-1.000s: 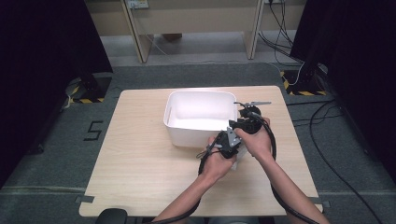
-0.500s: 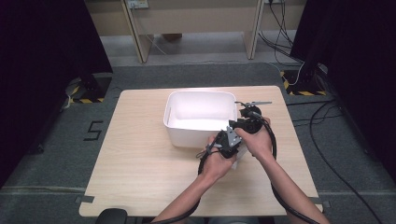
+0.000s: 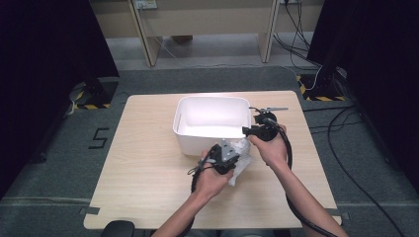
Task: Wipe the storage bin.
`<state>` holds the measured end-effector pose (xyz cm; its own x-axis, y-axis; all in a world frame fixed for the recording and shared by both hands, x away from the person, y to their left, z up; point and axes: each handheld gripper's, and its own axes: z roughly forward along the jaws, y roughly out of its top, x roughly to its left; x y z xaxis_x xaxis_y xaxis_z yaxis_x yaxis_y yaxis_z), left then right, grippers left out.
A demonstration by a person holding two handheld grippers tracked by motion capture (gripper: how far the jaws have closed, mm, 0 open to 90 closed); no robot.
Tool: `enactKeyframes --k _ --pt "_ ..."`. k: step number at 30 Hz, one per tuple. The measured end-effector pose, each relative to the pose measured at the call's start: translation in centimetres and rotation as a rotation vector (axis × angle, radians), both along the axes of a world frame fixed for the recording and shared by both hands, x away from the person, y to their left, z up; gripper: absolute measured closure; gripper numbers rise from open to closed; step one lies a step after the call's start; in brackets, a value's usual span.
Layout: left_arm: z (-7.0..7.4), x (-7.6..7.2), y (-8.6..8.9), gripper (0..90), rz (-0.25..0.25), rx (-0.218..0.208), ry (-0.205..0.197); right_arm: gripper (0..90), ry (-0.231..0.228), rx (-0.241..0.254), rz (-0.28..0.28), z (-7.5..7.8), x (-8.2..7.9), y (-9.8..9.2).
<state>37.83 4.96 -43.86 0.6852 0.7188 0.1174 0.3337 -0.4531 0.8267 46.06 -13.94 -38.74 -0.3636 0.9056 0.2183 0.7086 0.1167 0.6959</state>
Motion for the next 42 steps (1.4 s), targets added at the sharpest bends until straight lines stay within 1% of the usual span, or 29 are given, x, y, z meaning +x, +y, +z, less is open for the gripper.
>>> enactKeyframes --k 1,3,5,6,7,11,12,13,14,15,17,18,19,21,25,26,27,28,29,31,33,34,36,38,40,42 --pt "0.2 -0.2 1.0 75.3 0.015 0.004 -0.006 61.7 0.002 -0.001 -0.001 0.0 0.0 0.0" --pt "0.6 -0.5 3.2 75.3 0.042 -0.022 0.000 60.8 0.007 0.002 -0.010 0.0 0.0 0.0" --pt "1.2 -0.9 5.6 75.3 0.087 -0.017 -0.016 60.2 0.007 -0.002 -0.013 0.0 0.1 0.0" --pt "1.4 -1.1 6.9 75.3 0.099 -0.024 -0.017 60.1 0.005 -0.007 -0.015 0.0 0.1 0.0" --pt "1.6 -1.3 8.1 75.3 0.126 -0.047 -0.018 60.2 0.004 -0.010 -0.015 0.0 0.1 0.1" --pt "2.7 -2.2 13.0 75.3 0.226 -0.069 -0.048 60.7 0.008 -0.010 -0.019 -0.2 0.2 0.4" --pt "3.2 -2.6 15.3 75.3 0.282 -0.074 -0.058 61.1 0.011 -0.012 -0.019 -0.2 0.3 0.4" --pt "3.2 -2.6 15.3 75.3 0.282 -0.074 -0.058 61.5 0.013 -0.014 -0.019 -0.2 0.3 0.3" --pt "3.6 -2.7 17.5 75.3 0.339 -0.076 -0.067 61.6 0.015 -0.011 -0.019 -0.2 0.4 0.3" --pt "3.6 -2.7 17.5 75.3 0.339 -0.076 -0.067 61.6 0.015 -0.011 -0.019 -0.2 0.4 0.3" --pt "4.0 -2.6 19.3 75.3 0.385 -0.083 -0.078 62.7 0.019 -0.016 -0.016 -0.1 0.4 0.2" --pt "4.2 -2.5 19.9 75.3 0.399 -0.084 -0.081 63.4 0.019 -0.020 -0.015 -0.1 0.4 0.3" --pt "4.3 -2.3 20.4 75.2 0.410 -0.090 -0.083 64.7 0.023 -0.028 -0.014 0.0 0.4 0.3" --pt "4.5 -2.0 20.9 75.2 0.424 -0.093 -0.085 68.9 0.021 -0.050 0.006 0.1 0.5 0.3" --pt "4.3 -1.2 21.3 75.2 0.438 -0.102 -0.084 84.5 0.022 -0.094 0.067 0.5 0.6 -0.3" --pt "4.1 -1.0 21.4 75.1 0.438 -0.107 -0.080 85.4 0.017 -0.103 0.084 0.6 0.6 -0.7" --pt "4.0 -0.9 21.3 75.1 0.435 -0.107 -0.077 85.4 0.017 -0.103 0.084 0.6 0.6 -0.7" --pt "3.8 -0.8 21.3 75.2 0.435 -0.102 -0.074 83.7 0.013 -0.102 0.108 0.6 0.6 -0.8" --pt "3.6 -0.7 21.2 75.1 0.430 -0.104 -0.070 81.2 0.018 -0.089 0.120 0.6 0.4 -0.8" --pt "3.3 -0.9 21.0 75.1 0.409 -0.106 -0.059 75.2 -0.009 -0.086 0.122 0.9 -0.4 -0.9" --pt "2.9 -1.2 20.9 75.1 0.395 -0.104 -0.052 70.2 -0.034 -0.067 0.139 1.4 -1.4 -1.4" --pt "2.8 -1.4 20.9 75.1 0.388 -0.104 -0.049 68.7 -0.047 -0.058 0.140 1.7 -2.0 -1.7" --pt "2.6 -2.0 20.9 75.2 0.378 -0.092 -0.050 68.1 -0.078 -0.054 0.129 2.5 -3.0 -2.7" --pt "2.3 -2.8 20.9 75.1 0.363 -0.094 -0.044 69.0 -0.082 -0.055 0.113 2.9 -3.9 -3.9" --pt "1.8 -3.6 20.8 75.1 0.344 -0.101 -0.031 70.9 -0.072 -0.064 0.099 2.8 -4.7 -5.1" --pt "1.2 -4.4 20.6 75.1 0.323 -0.105 -0.017 72.8 -0.039 -0.057 0.113 2.2 -5.7 -5.7"
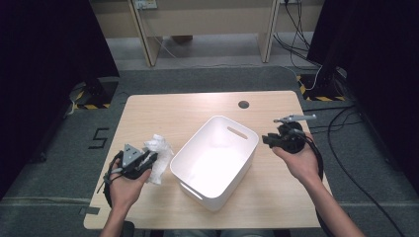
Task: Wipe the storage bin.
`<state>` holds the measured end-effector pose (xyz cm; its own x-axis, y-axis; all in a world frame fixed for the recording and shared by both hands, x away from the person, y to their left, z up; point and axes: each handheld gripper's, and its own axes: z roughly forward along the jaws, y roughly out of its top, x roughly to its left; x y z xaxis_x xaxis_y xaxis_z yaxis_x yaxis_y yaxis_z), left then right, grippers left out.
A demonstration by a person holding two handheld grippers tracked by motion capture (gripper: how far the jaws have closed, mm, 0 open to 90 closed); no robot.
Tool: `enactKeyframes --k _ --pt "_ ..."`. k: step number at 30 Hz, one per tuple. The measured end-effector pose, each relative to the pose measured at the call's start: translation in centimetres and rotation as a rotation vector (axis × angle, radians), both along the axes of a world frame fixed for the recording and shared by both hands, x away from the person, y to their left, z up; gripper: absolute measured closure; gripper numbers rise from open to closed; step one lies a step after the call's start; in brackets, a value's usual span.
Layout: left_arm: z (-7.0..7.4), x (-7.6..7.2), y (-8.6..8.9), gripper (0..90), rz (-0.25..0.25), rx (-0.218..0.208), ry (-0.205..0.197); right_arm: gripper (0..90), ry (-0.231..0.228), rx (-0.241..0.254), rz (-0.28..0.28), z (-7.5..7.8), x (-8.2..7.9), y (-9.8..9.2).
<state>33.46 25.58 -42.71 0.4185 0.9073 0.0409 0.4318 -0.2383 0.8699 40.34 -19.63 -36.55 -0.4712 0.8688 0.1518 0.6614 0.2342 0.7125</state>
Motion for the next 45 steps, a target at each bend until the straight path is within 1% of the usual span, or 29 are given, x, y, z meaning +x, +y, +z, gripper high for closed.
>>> enactKeyframes --k 2,3,5,8,9,10,11,14,15,16,17,20,22,24,25,26,27,29,31,32,33,34,35,37,39,40,42,44,45 --pt "-0.6 -0.7 -0.3 75.1 -0.026 0.006 0.015 73.7 0.037 -0.009 0.026 -0.8 -0.9 -0.1" --pt "-0.8 -1.0 -0.6 75.1 -0.037 0.011 0.018 74.1 0.045 -0.012 0.046 -1.3 -1.3 0.0" --pt "-1.2 -1.4 -1.2 75.1 -0.064 0.024 0.024 74.3 0.080 0.006 0.073 -2.0 -1.9 0.6" --pt "-1.5 -1.8 -1.9 75.1 -0.082 0.002 0.023 74.4 0.097 0.011 0.109 -2.8 -2.1 2.1" --pt "-1.5 -2.0 -2.0 75.1 -0.085 -0.009 0.024 75.5 0.096 0.006 0.120 -2.9 -2.0 2.5" --pt "-1.5 -2.0 -2.1 75.1 -0.083 -0.018 0.022 75.8 0.097 -0.013 0.119 -2.9 -1.8 2.9" --pt "-1.5 -2.1 -2.1 75.1 -0.077 -0.026 0.018 75.8 0.092 -0.019 0.113 -2.9 -1.4 3.3" --pt "-1.5 -2.1 -2.2 75.1 -0.073 -0.043 0.017 75.7 0.094 -0.008 0.085 -2.9 0.2 4.3" --pt "-1.4 -2.0 -2.3 75.0 -0.072 -0.038 0.018 74.5 0.086 -0.011 0.069 -2.9 0.9 4.8" --pt "-1.4 -1.9 -2.4 75.0 -0.071 -0.034 0.019 73.7 0.079 0.005 0.032 -3.1 2.2 5.6" --pt "-1.4 -1.7 -2.5 75.0 -0.064 -0.027 0.015 73.7 0.079 0.005 0.032 -3.1 2.2 5.6" --pt "-1.5 -1.1 -3.0 74.9 -0.048 -0.022 0.011 72.4 0.061 0.020 -0.017 -3.4 4.5 7.5" --pt "-1.4 -0.9 -3.1 74.9 -0.043 -0.013 0.006 70.1 0.067 0.019 -0.029 -3.6 5.7 8.4" --pt "-1.4 -1.1 -2.8 74.8 -0.052 -0.031 0.003 68.0 0.072 0.017 -0.033 -3.4 5.9 8.3" --pt "-1.4 -1.4 -2.6 74.8 -0.057 -0.030 0.005 68.0 0.072 0.017 -0.033 -3.4 5.9 8.3" --pt "-1.5 -1.8 -2.4 74.8 -0.066 -0.037 0.008 68.0 0.057 0.026 -0.023 -2.7 5.0 7.6" --pt "-1.5 -2.2 -2.1 74.8 -0.073 -0.046 0.007 68.0 0.057 0.026 -0.023 -2.7 5.0 7.6" --pt "-1.5 -3.3 -1.8 74.8 -0.091 -0.044 0.010 69.3 0.041 0.038 0.000 -1.8 3.5 6.7" --pt "-1.4 -4.2 -1.7 74.8 -0.104 -0.047 0.009 70.9 0.030 0.041 0.025 -1.2 1.8 5.9" --pt "-1.3 -4.8 -1.8 74.8 -0.112 -0.038 0.002 71.5 0.029 0.051 0.057 -0.8 0.1 5.4" --pt "-1.2 -5.2 -1.9 74.8 -0.121 -0.037 -0.001 71.5 0.029 0.051 0.057 -0.8 0.1 5.4" --pt "-1.0 -5.9 -2.2 74.8 -0.138 -0.039 0.000 70.6 0.034 0.059 0.090 -0.9 -1.5 5.2" --pt "-1.0 -5.9 -2.2 74.8 -0.138 -0.039 0.000 70.6 0.034 0.059 0.090 -0.9 -1.5 5.2" --pt "-1.0 -6.3 -2.6 74.8 -0.155 -0.047 0.001 67.4 0.038 0.063 0.135 -1.2 -2.7 5.3" --pt "-1.1 -6.3 -3.0 74.8 -0.170 -0.046 0.007 64.8 0.058 0.089 0.173 -1.7 -3.6 5.6" --pt "-1.1 -6.2 -3.3 74.8 -0.172 -0.044 0.005 65.6 0.064 0.097 0.181 -1.8 -3.9 5.8" --pt "-1.1 -5.9 -3.8 74.8 -0.172 -0.018 0.001 65.5 0.034 0.084 0.175 -1.8 -4.3 6.0" --pt "-1.0 -5.4 -4.1 74.8 -0.163 -0.019 -0.008 65.5 0.032 0.098 0.162 -1.8 -4.2 5.9" --pt "-1.0 -5.0 -4.4 74.7 -0.162 -0.013 -0.017 65.7 0.020 0.089 0.153 -1.8 -4.1 5.9"
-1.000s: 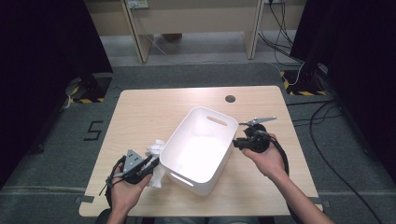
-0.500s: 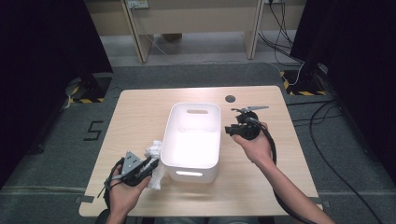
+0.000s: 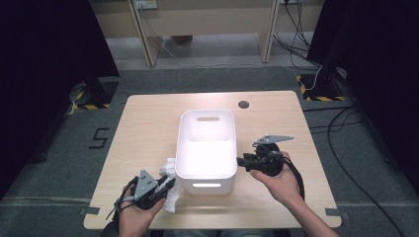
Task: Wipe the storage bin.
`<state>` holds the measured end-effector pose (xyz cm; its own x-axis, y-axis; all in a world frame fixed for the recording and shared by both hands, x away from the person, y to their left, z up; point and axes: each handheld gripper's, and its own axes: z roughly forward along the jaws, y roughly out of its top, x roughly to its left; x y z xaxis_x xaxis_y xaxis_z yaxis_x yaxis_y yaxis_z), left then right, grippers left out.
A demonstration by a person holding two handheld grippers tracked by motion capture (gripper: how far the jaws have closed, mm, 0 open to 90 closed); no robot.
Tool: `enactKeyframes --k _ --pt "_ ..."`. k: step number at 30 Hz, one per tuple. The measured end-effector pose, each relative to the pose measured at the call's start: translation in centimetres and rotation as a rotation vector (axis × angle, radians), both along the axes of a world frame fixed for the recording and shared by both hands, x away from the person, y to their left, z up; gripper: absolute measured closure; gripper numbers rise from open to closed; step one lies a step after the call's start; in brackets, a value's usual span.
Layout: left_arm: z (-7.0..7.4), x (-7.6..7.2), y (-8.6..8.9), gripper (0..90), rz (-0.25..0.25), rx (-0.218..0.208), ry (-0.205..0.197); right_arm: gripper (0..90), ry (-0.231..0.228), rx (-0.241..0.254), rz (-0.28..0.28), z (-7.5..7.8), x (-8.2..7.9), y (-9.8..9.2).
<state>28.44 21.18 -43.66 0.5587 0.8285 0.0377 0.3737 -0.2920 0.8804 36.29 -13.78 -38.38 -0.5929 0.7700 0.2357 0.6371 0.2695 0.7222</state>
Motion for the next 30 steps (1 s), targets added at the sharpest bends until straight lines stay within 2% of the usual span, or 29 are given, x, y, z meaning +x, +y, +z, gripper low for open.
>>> enactKeyframes --k 2,4,5,6,10,11,13,16,19,23,26,30 --pt "0.0 0.8 -0.7 74.8 -0.001 -0.002 0.003 66.6 -0.003 -0.007 -0.027 0.0 0.6 -0.1" --pt "0.1 1.7 -1.4 74.8 0.004 0.013 -0.002 67.1 -0.006 -0.004 -0.057 -0.1 1.5 -0.5" --pt "0.1 2.4 -1.8 74.8 0.003 0.011 -0.005 67.3 -0.002 -0.005 -0.098 -0.2 2.8 -0.8" --pt "0.1 2.9 -2.0 74.8 0.004 0.013 -0.004 67.3 -0.002 -0.005 -0.098 -0.2 2.8 -0.8" --pt "0.2 5.3 -3.0 74.8 0.009 0.043 -0.006 68.8 0.003 -0.016 -0.159 -0.7 4.7 -1.1" --pt "0.2 5.9 -3.1 74.8 0.012 0.049 -0.005 69.8 0.010 -0.013 -0.187 -0.9 5.5 -1.0" --pt "0.3 7.1 -3.2 74.8 0.022 0.066 -0.006 69.8 0.008 -0.015 -0.193 -0.9 5.8 -1.0" --pt "0.5 8.8 -3.3 74.8 0.033 0.090 -0.004 69.4 0.009 -0.018 -0.220 -0.8 7.1 -0.6" --pt "0.5 10.2 -3.0 74.8 0.033 0.079 0.000 65.6 0.000 -0.024 -0.262 -0.9 8.5 -0.4" --pt "0.6 10.0 -2.0 74.8 0.044 0.061 -0.001 63.1 0.008 -0.017 -0.263 -0.7 8.6 -0.8" --pt "0.5 8.4 -1.3 74.8 0.040 0.060 -0.014 62.8 -0.003 0.001 -0.247 -0.3 7.7 -1.3" --pt "0.8 6.1 -1.8 74.8 0.017 0.049 -0.056 61.0 -0.027 0.030 -0.228 0.3 6.3 -1.6"
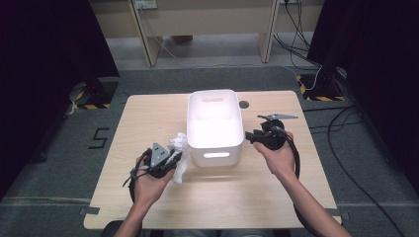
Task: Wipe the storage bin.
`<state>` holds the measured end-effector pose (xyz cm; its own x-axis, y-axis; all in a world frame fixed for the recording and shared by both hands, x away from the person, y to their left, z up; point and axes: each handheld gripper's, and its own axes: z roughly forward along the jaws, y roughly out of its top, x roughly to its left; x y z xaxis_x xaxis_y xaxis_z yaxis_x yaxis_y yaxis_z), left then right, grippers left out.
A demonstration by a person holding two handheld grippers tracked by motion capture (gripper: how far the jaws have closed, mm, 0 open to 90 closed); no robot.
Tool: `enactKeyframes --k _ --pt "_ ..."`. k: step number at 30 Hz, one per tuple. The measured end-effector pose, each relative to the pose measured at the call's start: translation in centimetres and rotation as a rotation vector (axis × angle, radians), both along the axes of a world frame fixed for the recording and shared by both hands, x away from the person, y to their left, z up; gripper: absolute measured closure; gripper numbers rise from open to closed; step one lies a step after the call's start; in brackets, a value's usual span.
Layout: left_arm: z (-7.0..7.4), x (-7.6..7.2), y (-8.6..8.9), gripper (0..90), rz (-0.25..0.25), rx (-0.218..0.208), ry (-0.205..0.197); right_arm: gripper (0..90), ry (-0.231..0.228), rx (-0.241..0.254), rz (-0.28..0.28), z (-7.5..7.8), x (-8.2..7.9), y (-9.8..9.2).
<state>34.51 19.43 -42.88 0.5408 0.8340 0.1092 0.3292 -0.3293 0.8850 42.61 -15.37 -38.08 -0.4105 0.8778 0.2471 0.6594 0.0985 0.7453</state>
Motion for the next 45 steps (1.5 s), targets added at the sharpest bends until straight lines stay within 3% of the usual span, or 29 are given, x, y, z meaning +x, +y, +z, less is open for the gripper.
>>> enactKeyframes --k 4,8,9,16,24,27,28,30,39,45 --pt "0.5 -1.5 -0.9 74.8 -0.017 -0.002 -0.052 59.6 -0.028 0.010 0.010 0.8 -0.8 0.2" --pt "0.2 -1.4 -2.1 74.8 -0.037 0.025 -0.085 60.0 -0.036 -0.030 0.048 0.8 -0.9 1.3" --pt "0.0 -1.4 -2.3 74.8 -0.036 0.029 -0.071 60.5 -0.033 -0.037 0.055 0.7 -0.8 1.5" --pt "-0.3 -0.9 -3.2 74.7 -0.047 0.049 -0.082 71.6 -0.021 -0.061 0.059 0.3 -0.3 2.1" --pt "-0.3 -0.4 -3.2 74.7 -0.039 0.024 -0.081 69.9 -0.012 -0.080 0.036 -0.1 0.5 2.6" --pt "-0.4 -0.2 -3.3 74.6 -0.028 0.008 -0.062 68.9 -0.008 -0.084 0.030 -0.3 0.8 2.9" --pt "-0.3 0.0 -3.2 74.6 -0.026 0.024 -0.078 68.7 0.000 -0.079 0.028 -0.4 0.8 3.0" --pt "-0.4 0.0 -3.3 74.6 -0.015 0.009 -0.062 68.8 -0.011 -0.090 0.026 -0.4 0.9 3.2" --pt "-0.4 0.0 -3.5 74.6 -0.009 -0.006 -0.068 68.8 -0.012 -0.097 0.031 -0.4 0.9 3.3" --pt "-0.6 0.1 -3.9 74.6 -0.015 0.005 -0.069 68.9 -0.012 -0.100 0.038 -0.4 0.9 3.3"
